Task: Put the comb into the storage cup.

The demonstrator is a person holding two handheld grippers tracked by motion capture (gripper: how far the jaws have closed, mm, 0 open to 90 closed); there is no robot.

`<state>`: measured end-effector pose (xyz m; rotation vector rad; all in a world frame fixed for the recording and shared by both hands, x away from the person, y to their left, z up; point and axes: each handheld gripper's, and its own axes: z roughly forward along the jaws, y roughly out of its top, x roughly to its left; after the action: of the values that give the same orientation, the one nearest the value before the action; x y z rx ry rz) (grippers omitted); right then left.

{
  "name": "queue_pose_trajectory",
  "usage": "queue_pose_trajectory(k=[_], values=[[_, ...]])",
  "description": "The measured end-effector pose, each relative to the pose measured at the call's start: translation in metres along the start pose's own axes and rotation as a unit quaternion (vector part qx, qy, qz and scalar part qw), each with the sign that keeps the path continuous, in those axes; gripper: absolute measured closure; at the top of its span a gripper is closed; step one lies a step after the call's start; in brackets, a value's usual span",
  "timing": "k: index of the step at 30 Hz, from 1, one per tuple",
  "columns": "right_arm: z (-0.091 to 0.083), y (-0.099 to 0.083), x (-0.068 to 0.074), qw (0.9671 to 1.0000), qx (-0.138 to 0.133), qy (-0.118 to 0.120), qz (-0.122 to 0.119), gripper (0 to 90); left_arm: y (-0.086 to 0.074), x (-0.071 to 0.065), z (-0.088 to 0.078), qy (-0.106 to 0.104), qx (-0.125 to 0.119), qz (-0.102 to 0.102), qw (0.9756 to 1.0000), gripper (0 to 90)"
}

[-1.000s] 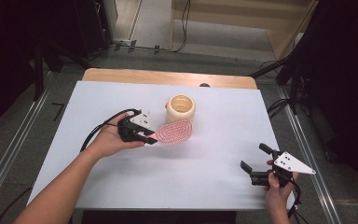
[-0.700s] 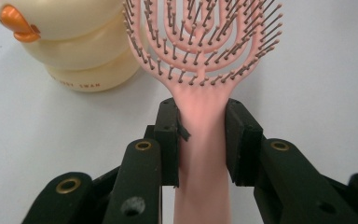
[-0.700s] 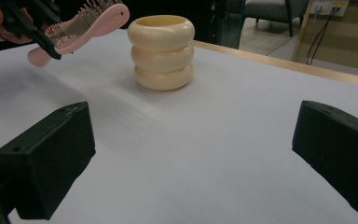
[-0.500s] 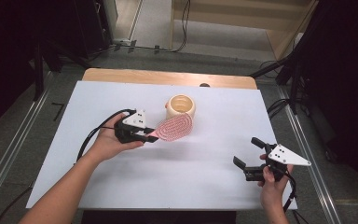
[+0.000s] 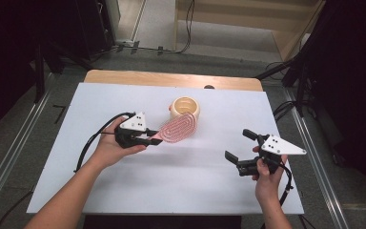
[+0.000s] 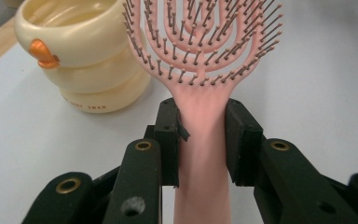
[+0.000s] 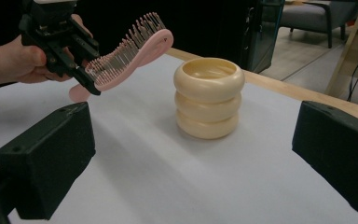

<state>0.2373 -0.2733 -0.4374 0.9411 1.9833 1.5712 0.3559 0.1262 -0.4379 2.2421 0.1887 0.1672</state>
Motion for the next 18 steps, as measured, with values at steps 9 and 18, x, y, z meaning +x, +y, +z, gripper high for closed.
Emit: queue_pose_trajectory(k=[9,18], values=[[0.016,0.022,0.006,0.9997,-0.001,0.023,0.004,0.0,0.005,-0.006,-0.002,0.013,-0.024,-0.010,0.9996,70.7],[0.026,0.033,0.006,0.9993,0.000,0.033,0.017,0.0,0.008,-0.010,-0.002,0.022,-0.044,-0.020,0.9986,70.7]])
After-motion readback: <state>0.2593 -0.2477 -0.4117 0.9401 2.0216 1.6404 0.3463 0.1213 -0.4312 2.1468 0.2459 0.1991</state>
